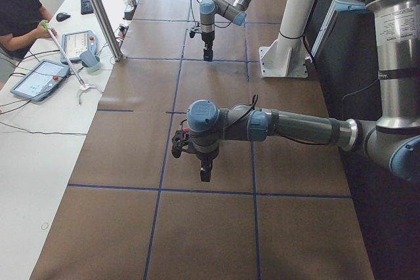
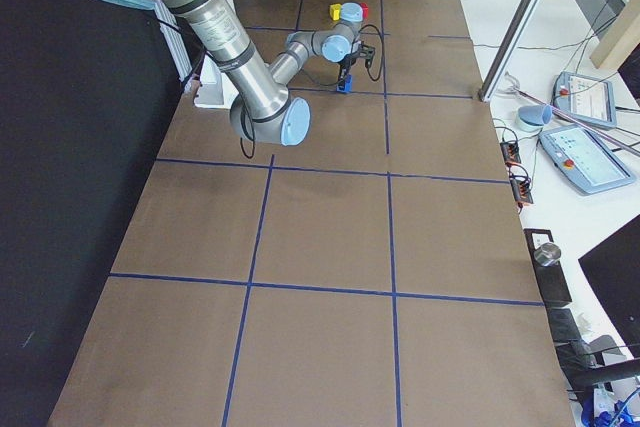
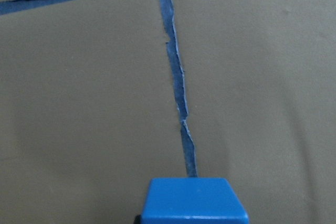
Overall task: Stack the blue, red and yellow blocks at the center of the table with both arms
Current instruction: 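Carry the blue cube with the right gripper to the table centre, then set the blue cube down at centre and open the right gripper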
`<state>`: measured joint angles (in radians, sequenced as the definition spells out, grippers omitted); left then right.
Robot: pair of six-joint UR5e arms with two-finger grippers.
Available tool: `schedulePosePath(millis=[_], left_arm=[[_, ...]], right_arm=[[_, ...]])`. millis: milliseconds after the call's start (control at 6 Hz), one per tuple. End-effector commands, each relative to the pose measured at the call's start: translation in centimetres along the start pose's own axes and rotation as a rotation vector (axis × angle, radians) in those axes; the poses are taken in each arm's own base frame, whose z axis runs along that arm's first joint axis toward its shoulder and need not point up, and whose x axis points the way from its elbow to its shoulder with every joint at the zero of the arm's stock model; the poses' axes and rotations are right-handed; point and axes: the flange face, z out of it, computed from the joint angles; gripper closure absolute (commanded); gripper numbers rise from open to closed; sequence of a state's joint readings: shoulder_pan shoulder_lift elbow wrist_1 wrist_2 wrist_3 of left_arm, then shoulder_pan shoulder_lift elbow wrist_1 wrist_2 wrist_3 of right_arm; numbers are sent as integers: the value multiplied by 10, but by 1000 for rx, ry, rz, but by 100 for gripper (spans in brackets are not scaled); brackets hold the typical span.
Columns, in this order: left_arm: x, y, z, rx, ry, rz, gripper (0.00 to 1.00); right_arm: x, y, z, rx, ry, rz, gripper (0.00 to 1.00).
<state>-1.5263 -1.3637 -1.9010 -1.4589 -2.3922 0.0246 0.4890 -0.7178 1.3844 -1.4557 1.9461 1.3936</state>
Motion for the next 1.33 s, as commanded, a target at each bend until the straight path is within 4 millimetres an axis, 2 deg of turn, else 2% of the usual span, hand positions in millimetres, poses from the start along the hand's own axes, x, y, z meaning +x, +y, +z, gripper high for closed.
schedulePosePath(millis=[0, 167, 333, 500, 667, 833, 1000, 1167], left_arm=[[0, 0, 0, 1, 1, 1, 0], [0, 0, 0, 1, -1, 1, 0], [0, 0, 0, 1, -1, 4, 0], [0, 0, 0, 1, 1, 4, 0], [-3, 0, 3, -4, 5, 4, 0], [9, -9, 12, -20, 6, 34, 0], [28, -20, 21, -30, 8, 61, 0], [66, -36, 36, -29, 12, 28, 0]], right_arm=[[-1, 2, 2, 13, 5, -38, 35], [-1, 4, 5, 28, 11, -52, 12], [-2, 6, 6, 30, 13, -83, 0], [-3, 5, 3, 33, 9, -134, 0], [-3, -12, -30, 58, -35, -126, 0], [15, -42, -82, 57, -103, -98, 0], [62, -59, -117, 50, -148, -71, 0], [119, -59, -122, 61, -139, -65, 0]])
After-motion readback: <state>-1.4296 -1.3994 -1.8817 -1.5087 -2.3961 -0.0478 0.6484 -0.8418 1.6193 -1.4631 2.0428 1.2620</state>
